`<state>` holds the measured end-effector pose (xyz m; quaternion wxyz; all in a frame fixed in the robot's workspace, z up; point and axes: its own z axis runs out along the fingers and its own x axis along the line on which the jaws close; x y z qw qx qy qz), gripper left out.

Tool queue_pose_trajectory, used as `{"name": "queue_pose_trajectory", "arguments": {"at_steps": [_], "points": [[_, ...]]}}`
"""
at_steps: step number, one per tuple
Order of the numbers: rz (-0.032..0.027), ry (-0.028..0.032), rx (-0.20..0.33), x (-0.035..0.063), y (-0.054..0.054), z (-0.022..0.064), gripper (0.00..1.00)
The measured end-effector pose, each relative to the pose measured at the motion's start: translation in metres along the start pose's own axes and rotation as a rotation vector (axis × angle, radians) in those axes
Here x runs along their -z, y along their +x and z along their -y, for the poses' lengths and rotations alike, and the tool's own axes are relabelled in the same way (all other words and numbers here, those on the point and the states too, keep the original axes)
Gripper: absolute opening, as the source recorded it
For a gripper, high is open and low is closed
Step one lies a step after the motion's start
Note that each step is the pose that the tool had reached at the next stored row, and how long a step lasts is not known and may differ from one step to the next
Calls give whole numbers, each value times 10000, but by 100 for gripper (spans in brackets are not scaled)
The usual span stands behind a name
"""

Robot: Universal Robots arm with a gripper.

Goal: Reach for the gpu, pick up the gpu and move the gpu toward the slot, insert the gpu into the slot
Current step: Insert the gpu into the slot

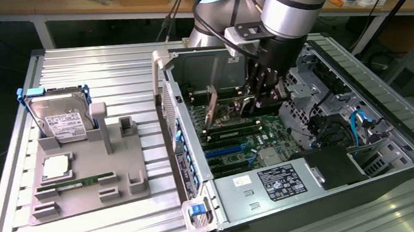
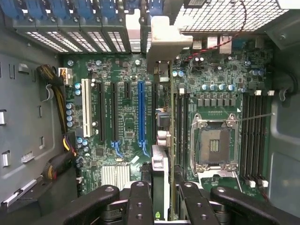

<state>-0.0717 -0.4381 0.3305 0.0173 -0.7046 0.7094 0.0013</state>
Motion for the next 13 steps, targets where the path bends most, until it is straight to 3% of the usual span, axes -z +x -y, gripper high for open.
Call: {"name": "queue_pose_trajectory", "arguments": {"at_steps": [13], "points": [[1, -1, 24, -130, 62, -95, 27]]}}
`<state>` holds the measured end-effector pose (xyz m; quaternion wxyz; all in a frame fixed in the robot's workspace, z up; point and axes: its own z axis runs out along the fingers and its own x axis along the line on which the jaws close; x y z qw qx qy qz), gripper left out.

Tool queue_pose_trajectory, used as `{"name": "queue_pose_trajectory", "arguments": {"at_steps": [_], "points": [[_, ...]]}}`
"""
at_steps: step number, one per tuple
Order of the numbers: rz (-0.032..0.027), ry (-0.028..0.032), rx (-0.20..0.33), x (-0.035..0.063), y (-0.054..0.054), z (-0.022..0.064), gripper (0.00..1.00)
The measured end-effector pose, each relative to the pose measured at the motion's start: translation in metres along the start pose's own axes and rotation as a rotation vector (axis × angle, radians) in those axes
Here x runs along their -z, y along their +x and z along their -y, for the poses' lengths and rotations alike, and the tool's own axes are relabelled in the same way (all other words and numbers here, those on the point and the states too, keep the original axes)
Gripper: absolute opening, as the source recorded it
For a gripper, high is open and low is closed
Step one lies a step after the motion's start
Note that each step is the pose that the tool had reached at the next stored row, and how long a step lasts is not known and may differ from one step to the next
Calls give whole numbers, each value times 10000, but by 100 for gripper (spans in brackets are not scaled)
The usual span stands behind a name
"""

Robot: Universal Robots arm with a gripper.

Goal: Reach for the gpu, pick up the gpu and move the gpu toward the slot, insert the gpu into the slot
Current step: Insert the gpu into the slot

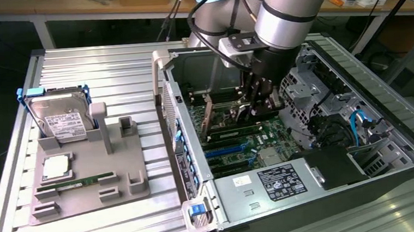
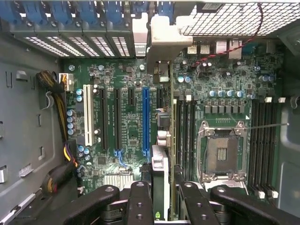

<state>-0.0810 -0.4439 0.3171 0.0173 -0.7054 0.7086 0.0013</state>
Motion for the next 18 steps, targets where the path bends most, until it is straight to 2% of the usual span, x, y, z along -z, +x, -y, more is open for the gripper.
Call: {"name": "queue_pose_trajectory", "arguments": {"at_steps": [14, 18], "points": [[3, 0, 15, -124, 45, -113, 27], [2, 1, 15, -135, 49, -114, 27]]}}
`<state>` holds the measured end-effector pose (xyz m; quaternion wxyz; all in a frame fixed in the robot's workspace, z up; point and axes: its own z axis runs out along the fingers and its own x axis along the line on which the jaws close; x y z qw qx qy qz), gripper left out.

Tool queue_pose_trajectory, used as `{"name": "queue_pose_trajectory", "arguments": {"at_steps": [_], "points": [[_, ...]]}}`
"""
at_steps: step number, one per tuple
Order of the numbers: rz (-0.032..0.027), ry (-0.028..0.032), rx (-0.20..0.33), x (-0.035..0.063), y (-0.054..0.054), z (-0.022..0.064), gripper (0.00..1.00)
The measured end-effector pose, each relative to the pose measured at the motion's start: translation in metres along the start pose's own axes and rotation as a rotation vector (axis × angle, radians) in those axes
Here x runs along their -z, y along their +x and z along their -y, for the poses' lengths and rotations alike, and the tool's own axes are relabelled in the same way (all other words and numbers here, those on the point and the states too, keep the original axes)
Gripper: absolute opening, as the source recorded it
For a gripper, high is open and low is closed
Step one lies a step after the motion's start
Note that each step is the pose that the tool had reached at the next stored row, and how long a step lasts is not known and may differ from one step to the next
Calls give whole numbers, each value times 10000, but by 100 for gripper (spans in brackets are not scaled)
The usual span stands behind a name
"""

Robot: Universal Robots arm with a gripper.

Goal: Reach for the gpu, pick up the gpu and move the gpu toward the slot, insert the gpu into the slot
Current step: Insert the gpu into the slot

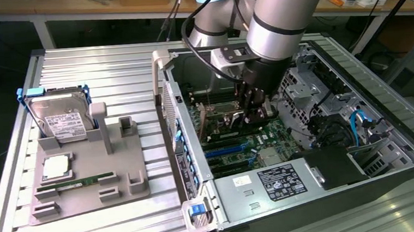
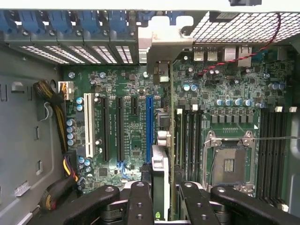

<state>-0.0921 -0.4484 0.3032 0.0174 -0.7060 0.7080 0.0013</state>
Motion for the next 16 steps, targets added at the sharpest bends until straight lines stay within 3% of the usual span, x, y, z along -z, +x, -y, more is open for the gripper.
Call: {"name": "queue_pose_trajectory", "arguments": {"at_steps": [16], "points": [[17, -1, -1, -140, 13, -43, 27]]}}
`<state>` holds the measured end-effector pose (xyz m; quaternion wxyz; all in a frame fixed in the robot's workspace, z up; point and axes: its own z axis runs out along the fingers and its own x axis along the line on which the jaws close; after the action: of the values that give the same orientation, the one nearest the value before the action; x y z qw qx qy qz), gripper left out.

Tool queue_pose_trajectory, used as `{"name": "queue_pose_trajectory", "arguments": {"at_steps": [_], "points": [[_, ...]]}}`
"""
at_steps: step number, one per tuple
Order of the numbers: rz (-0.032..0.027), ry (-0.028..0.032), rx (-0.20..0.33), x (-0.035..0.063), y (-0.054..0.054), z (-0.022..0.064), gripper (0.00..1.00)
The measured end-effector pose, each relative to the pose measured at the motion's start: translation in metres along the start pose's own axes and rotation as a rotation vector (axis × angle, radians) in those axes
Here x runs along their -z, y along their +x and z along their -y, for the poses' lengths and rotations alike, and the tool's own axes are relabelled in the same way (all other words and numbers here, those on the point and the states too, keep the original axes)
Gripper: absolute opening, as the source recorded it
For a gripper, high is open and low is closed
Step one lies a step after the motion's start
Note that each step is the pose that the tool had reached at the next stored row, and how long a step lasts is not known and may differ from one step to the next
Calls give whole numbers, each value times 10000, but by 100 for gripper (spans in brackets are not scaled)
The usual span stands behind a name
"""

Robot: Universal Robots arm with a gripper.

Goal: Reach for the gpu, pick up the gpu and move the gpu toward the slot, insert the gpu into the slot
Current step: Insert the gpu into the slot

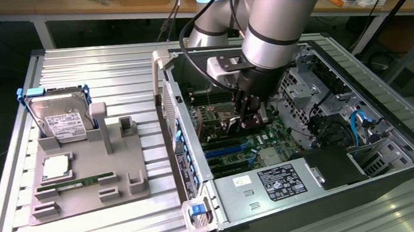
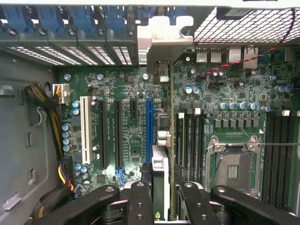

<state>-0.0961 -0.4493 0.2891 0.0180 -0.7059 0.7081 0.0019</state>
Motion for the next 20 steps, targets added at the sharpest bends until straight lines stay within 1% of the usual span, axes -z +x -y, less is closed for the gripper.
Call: {"name": "queue_pose_trajectory", "arguments": {"at_steps": [3, 6, 10, 11, 13, 18, 20], "points": [[2, 2, 0, -14, 13, 0, 27], [-14, 0, 2, -19, 16, 0, 27], [-95, 0, 3, -28, 20, 0, 27], [-107, 1, 3, -36, 23, -4, 27], [-111, 1, 2, -53, 23, -17, 27], [-114, 2, 3, -72, 27, -19, 27], [-114, 1, 5, -98, 28, -20, 27]]}}
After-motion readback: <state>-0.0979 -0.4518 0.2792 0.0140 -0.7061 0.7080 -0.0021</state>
